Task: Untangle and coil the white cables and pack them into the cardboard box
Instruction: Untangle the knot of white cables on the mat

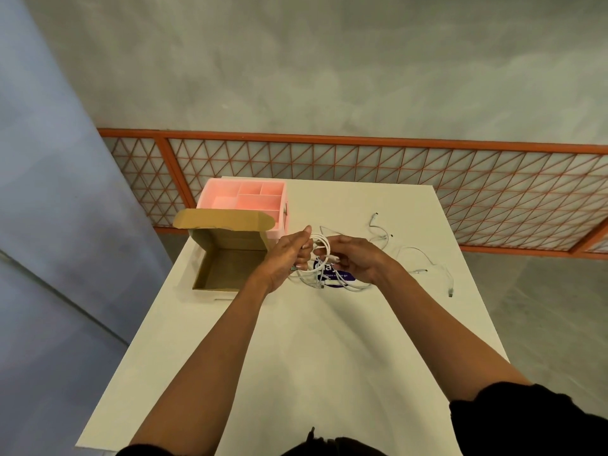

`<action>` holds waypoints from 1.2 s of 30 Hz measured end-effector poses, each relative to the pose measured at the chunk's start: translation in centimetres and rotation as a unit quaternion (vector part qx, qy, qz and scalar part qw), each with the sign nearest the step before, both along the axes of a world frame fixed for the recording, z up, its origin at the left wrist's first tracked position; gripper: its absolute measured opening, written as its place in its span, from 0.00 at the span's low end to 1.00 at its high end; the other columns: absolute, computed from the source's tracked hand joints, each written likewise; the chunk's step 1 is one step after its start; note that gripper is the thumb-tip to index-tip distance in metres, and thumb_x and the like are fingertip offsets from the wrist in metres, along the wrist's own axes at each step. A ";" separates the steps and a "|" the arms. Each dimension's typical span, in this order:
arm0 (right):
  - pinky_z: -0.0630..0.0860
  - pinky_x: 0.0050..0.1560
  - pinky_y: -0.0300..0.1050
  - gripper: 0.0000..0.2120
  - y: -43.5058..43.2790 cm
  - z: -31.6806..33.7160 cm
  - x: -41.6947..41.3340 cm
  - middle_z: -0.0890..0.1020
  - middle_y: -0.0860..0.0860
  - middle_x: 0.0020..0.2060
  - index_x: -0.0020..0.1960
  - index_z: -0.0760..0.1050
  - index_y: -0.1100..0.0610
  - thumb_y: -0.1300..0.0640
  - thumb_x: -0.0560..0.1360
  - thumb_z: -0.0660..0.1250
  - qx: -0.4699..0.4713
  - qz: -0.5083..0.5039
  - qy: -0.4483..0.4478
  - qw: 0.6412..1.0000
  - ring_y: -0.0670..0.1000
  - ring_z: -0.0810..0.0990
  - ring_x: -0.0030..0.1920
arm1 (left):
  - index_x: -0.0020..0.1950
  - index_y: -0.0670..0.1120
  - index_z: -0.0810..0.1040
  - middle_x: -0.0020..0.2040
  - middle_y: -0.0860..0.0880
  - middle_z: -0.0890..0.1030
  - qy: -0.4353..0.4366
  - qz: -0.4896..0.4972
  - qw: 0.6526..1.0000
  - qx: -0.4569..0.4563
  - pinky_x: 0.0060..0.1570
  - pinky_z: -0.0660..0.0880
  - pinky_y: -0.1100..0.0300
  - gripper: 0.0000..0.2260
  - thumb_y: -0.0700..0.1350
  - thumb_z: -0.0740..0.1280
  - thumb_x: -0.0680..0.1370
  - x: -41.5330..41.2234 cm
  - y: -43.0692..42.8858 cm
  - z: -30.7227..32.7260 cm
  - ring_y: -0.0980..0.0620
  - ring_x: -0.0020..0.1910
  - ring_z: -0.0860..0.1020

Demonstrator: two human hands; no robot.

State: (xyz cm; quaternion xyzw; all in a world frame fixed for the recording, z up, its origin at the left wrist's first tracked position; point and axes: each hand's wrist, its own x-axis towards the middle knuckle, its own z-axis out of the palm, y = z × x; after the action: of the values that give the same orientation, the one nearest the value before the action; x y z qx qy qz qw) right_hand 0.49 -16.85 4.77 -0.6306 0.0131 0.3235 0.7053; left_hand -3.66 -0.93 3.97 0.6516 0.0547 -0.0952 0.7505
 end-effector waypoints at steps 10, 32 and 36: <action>0.77 0.41 0.36 0.13 -0.5 0.2 -0.6 0.85 0.47 0.38 0.51 0.77 0.57 0.58 0.83 0.53 0.053 0.080 -0.049 0.994 0.43 0.83 0.39 | 0.34 0.50 0.65 0.27 0.57 0.61 -0.040 0.041 0.997 0.059 0.26 0.59 0.67 0.17 0.52 0.59 0.82 -0.2 0.2 -0.7 0.59 0.25 0.59; 0.77 0.31 0.46 0.06 1.1 -1.1 -0.4 0.79 0.53 0.40 0.44 0.80 0.60 0.57 0.74 0.69 -0.299 -0.061 -0.639 0.706 0.51 0.80 0.33 | 0.34 0.48 0.66 0.26 0.56 0.60 -0.022 0.100 0.995 0.003 0.25 0.62 0.67 0.18 0.49 0.56 0.83 0.6 -0.8 -0.7 0.58 0.25 0.58; 0.77 0.32 0.47 0.08 1.2 -1.0 -0.5 0.77 0.53 0.50 0.54 0.76 0.56 0.60 0.75 0.67 -0.335 -0.031 -0.638 0.693 0.52 0.80 0.38 | 0.35 0.47 0.67 0.25 0.56 0.60 -0.019 0.099 0.995 -0.007 0.25 0.60 0.67 0.17 0.49 0.56 0.83 0.7 -1.0 -0.5 0.58 0.25 0.58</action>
State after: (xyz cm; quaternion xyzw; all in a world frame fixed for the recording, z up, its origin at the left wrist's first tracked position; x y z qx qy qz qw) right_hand -0.03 -15.63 3.76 -0.8792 -0.3126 -0.2041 0.2960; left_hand -2.92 -1.89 3.47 0.6391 0.1043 -0.0083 0.7619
